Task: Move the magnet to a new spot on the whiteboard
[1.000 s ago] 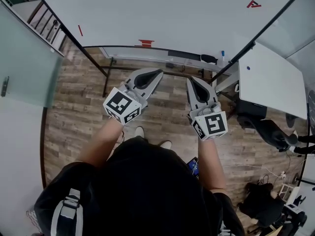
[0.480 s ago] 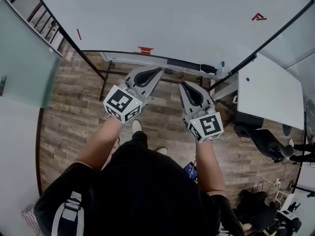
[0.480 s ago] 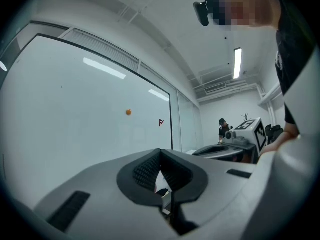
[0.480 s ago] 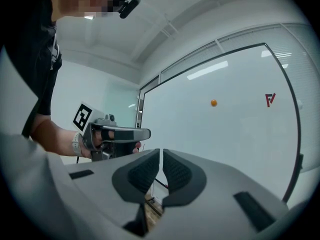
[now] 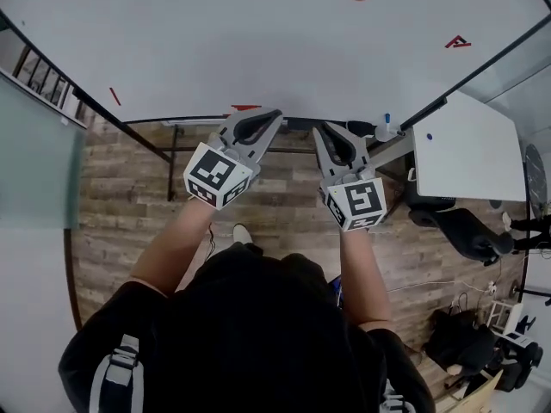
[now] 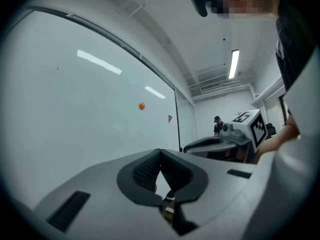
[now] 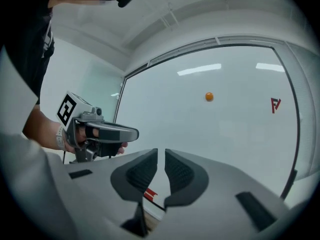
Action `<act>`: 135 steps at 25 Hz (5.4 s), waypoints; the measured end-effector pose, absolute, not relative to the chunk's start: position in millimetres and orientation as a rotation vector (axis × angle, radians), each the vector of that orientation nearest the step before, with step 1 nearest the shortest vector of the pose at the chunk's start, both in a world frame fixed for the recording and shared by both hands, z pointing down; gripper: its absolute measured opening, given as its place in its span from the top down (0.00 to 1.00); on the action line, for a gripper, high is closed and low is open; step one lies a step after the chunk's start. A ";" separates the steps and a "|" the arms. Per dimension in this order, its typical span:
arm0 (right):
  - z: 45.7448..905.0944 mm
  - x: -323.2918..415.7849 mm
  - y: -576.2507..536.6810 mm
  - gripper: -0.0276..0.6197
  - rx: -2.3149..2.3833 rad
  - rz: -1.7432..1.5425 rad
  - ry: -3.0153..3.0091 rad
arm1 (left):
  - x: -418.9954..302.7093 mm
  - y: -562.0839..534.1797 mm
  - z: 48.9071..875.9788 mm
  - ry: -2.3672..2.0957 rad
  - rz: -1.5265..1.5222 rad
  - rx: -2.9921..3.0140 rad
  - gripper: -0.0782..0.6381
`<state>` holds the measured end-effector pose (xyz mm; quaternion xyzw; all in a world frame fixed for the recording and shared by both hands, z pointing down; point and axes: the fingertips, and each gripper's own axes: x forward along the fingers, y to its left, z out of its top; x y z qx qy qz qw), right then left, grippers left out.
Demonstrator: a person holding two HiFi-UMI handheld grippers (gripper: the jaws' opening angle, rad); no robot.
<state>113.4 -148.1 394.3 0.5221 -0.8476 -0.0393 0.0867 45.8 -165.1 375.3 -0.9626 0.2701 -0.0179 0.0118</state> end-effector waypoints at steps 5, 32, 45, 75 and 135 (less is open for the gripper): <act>366.6 129.6 -191.2 0.84 1.620 -0.262 -2.371 | 48.0 -193.5 369.2 0.832 -0.044 -3.004 0.88; 221.6 188.4 -327.2 0.68 1.809 -0.719 -1.980 | 63.4 -234.4 319.5 0.990 0.027 -2.857 0.88; 224.7 189.2 -344.5 0.69 1.826 -0.770 -1.932 | 60.3 -239.9 325.0 0.990 0.034 -2.881 0.88; 235.2 167.1 -290.0 0.77 1.744 -0.730 -2.209 | 58.6 -237.7 324.5 0.999 0.043 -2.868 0.88; 311.9 108.8 -195.9 0.77 1.505 -0.310 -2.654 | 23.1 -200.0 308.2 1.027 0.029 -2.800 0.88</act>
